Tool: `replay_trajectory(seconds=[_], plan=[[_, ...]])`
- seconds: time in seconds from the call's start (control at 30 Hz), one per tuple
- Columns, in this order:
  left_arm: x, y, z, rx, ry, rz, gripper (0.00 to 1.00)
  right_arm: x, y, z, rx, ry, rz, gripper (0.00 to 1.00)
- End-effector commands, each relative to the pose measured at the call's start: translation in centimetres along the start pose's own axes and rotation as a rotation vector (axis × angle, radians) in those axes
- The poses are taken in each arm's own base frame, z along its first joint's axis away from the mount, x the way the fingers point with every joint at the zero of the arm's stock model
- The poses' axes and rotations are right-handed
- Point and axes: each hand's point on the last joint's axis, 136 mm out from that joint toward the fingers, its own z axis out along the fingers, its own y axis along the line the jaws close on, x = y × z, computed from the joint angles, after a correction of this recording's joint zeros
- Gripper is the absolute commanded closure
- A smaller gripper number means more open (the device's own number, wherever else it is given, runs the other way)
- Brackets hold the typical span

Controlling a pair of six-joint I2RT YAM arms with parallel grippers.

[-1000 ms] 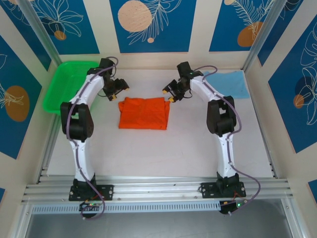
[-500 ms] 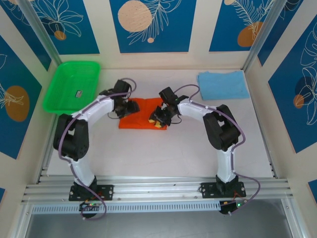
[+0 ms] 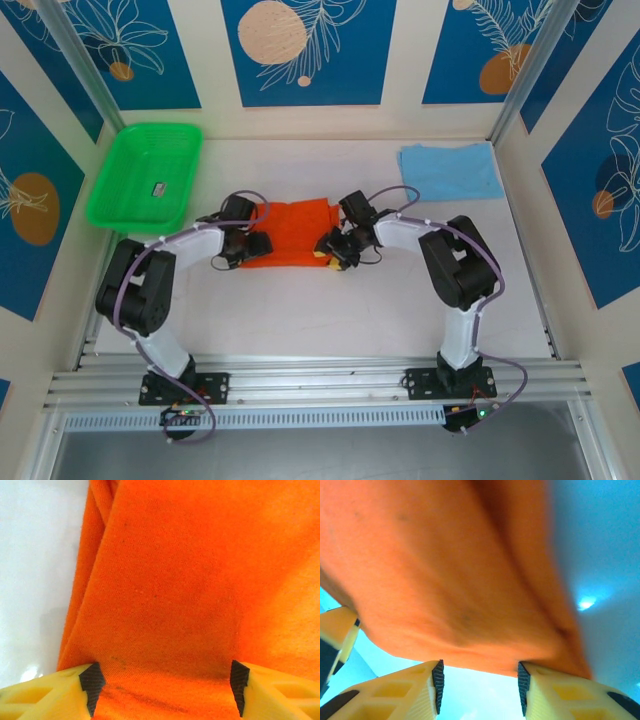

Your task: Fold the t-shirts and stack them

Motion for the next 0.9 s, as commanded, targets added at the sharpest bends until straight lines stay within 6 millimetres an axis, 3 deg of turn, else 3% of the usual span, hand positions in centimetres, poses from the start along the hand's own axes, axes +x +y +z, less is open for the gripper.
replay_trajectory(seconds=[0.0,0.17,0.33,0.4,0.5,0.67,0.77,0.87], plan=[[0.8,3.2,-1.7,-0.118,0.009,-0.034,0.23,0.2,-2.0,-1.7,0.058,-0.041,0.005,0.5],[-1.1,2.0,-6.6,-0.058,-0.094,-0.035,0.0,-0.5,-1.3,-5.3,0.047,-0.149,-0.074,0.41],[-2.0,0.7,-12.2,0.024,-0.187,-0.02,0.0,-2.0,0.2,-6.3,0.003,-0.203,-0.26,0.38],[-1.8,0.2,-14.7,0.06,-0.21,-0.003,0.0,-2.9,0.6,-6.4,-0.002,-0.241,-0.355,0.37],[-1.0,-0.6,-18.9,0.115,-0.244,0.055,0.0,-4.1,1.2,-6.6,0.007,-0.17,-0.36,0.37],[1.0,-0.6,-24.9,0.142,-0.284,0.182,0.0,-6.1,1.7,-4.6,0.175,-0.159,-0.398,0.25],[2.3,0.4,-26.2,0.111,-0.262,0.274,0.0,-6.9,1.7,-3.3,0.233,-0.149,-0.373,0.25],[3.4,1.9,-25.2,0.05,-0.234,0.345,0.0,-7.3,1.4,-2.5,0.308,-0.158,-0.359,0.25]])
